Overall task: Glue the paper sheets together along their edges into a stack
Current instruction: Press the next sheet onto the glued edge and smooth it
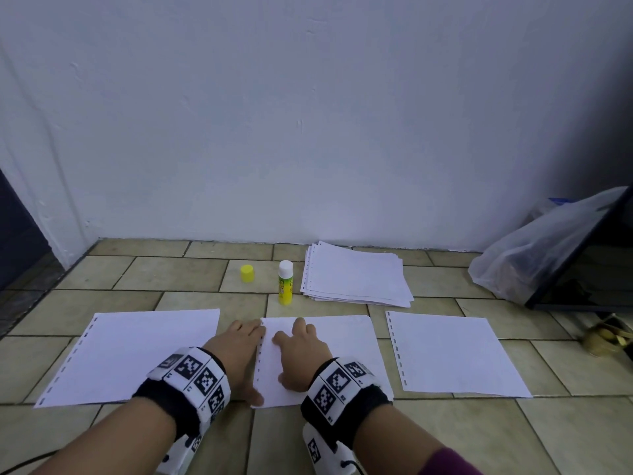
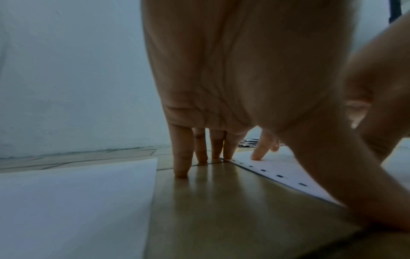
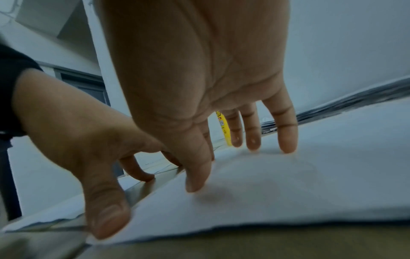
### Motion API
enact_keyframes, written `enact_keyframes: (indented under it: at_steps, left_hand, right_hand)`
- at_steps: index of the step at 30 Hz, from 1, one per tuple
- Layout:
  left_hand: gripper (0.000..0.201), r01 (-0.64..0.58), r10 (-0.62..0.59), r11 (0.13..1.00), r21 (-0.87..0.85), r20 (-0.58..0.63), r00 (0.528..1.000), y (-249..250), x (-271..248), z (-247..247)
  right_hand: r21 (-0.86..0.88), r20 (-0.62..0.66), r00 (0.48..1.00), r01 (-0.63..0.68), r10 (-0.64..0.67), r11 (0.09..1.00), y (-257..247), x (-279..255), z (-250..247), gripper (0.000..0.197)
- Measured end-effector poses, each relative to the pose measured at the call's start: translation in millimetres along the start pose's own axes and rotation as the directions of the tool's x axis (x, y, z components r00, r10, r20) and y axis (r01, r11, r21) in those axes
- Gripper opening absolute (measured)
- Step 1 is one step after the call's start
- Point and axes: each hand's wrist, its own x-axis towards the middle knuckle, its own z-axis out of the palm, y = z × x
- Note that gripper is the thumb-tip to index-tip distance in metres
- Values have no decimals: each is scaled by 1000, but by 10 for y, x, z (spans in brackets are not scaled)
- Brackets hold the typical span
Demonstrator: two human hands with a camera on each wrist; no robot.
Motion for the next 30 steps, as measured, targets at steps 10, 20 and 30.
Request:
enact_keyframes:
  at_steps: [10,20,30]
  left_hand:
    - [126,15,-16,997,78,1,1000,51,44,43]
    - [126,21,-23,998,53,41,999,15,57,15]
    - [93,45,-53,990,133,58,997,78,50,-185]
  right_hand:
    - [18,17,1000,-6,5,1000,-128,-15,38,71]
    - [93,113,978,-188,177,978,552,-20,-155,83]
    - [-121,58,967,-241,249,963,751,-122,-188,78]
